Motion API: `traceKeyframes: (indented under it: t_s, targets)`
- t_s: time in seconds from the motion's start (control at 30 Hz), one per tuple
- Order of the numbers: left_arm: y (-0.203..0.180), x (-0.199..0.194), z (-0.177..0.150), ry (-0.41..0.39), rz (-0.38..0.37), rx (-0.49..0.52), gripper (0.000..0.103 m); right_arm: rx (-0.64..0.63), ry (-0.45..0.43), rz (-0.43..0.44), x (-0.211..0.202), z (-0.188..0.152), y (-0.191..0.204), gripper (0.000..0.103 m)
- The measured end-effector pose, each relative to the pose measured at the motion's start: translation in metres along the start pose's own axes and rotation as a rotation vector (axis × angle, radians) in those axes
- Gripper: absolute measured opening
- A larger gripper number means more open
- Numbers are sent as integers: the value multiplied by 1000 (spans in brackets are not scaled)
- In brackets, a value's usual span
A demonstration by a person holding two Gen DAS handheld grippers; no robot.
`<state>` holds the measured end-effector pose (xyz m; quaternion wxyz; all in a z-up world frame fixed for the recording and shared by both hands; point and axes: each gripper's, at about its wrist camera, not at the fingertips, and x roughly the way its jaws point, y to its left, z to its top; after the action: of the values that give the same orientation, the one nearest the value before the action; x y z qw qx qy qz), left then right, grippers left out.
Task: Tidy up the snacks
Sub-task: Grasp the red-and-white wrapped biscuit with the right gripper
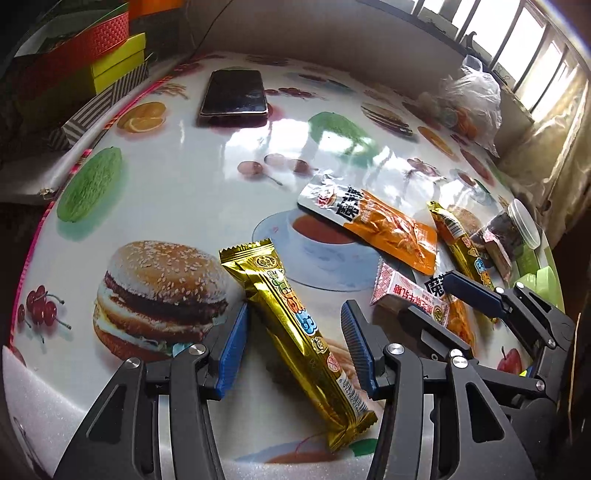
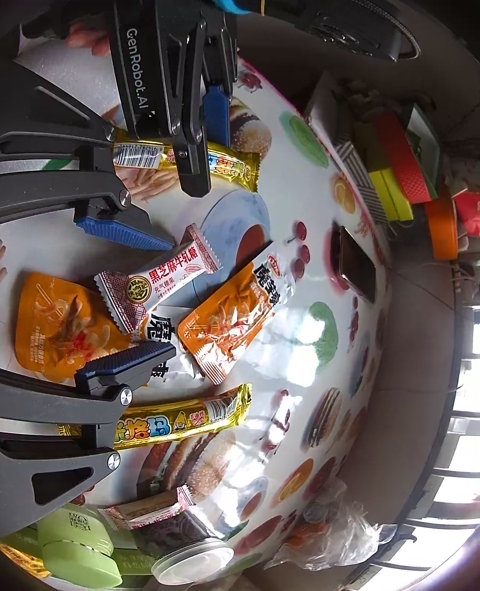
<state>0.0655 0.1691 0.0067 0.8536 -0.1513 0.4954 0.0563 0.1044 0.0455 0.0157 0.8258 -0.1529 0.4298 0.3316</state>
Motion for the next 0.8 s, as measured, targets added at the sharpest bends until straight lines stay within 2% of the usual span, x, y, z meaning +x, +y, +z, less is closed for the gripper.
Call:
traceKeyframes:
  t_s: [0.07, 0.13, 0.23, 0.37, 0.6, 0.67, 0.7, 0.73, 0.8]
  targets:
    - [-3, 1, 1, 0, -26, 19, 52, 9, 0, -2, 0, 0, -2, 51]
    - [-5, 0, 2, -1, -52, 31, 52, 10, -3, -14, 0, -1, -2, 46]
    - [-3, -4, 1, -13, -52, 28, 52, 1, -5, -16, -1, -2, -2, 40]
    - [7, -10, -3, -21, -34, -9, 52, -47, -5, 30, -1, 0, 4, 40]
    - [13, -17, -5, -24, -42, -28, 52, -89, -9, 3, 4, 4, 11, 41]
    - [10, -16, -7, -16, -49, -27, 52, -80, -13, 0, 3, 3, 11, 34]
    - [9, -16, -8, -15, -61, -27, 52, -73, -17, 0, 2, 3, 11, 24]
    - [7, -15, -9, -11, -68, -24, 52, -64, -21, 7, 1, 2, 10, 19]
    - [4, -14, -10, -12, -50, -20, 52, -48, -21, 23, -1, 1, 9, 19]
